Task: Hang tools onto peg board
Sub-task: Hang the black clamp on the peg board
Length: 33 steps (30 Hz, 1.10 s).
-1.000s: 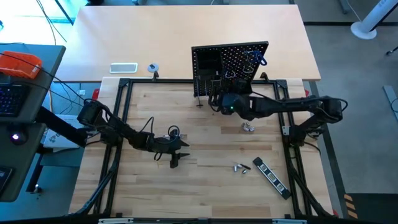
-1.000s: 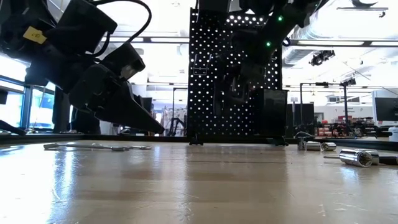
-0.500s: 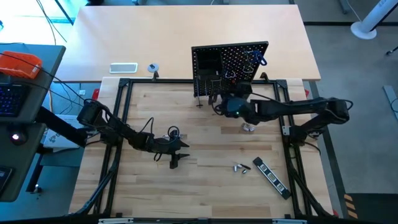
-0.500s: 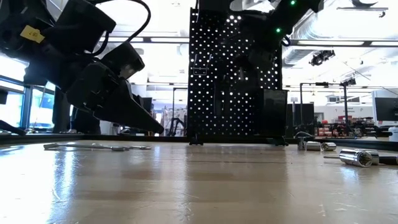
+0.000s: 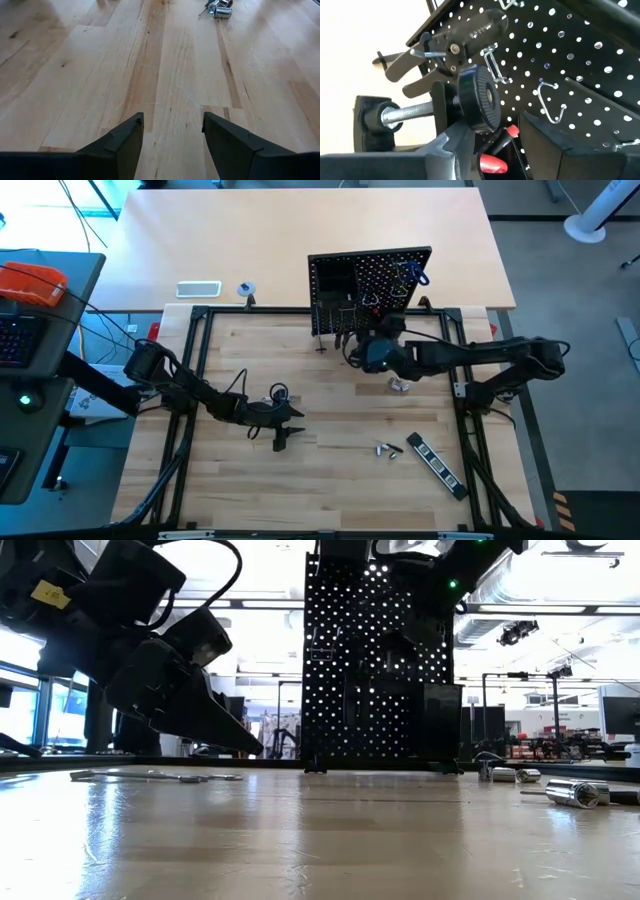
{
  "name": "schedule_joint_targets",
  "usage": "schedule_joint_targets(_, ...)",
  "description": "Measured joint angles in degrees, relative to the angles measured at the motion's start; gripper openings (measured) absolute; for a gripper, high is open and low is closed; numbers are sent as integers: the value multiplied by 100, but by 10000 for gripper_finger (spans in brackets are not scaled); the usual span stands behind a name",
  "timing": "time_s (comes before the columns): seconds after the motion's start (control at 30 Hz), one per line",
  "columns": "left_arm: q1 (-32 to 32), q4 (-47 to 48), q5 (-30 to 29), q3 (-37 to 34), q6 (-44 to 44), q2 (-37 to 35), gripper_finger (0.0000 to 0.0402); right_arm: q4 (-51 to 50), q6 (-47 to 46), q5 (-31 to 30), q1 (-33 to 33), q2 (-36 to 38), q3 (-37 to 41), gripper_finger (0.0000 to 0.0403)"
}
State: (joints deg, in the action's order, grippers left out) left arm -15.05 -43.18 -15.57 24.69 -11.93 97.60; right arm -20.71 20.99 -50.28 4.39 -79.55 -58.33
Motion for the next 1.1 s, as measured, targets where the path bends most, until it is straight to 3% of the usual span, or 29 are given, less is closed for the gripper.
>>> schedule_joint_targets(0.37,0,3,2,0,-4,0,200,445,2,684,283,-158,0,147)
schedule_joint_targets(0.87,0,42,0,0,2,0,200,779,421,389,468,-363,0,147)
schedule_joint_targets(1.1,1,39,0,0,44,0,200,814,329,778,768,-363,0,147)
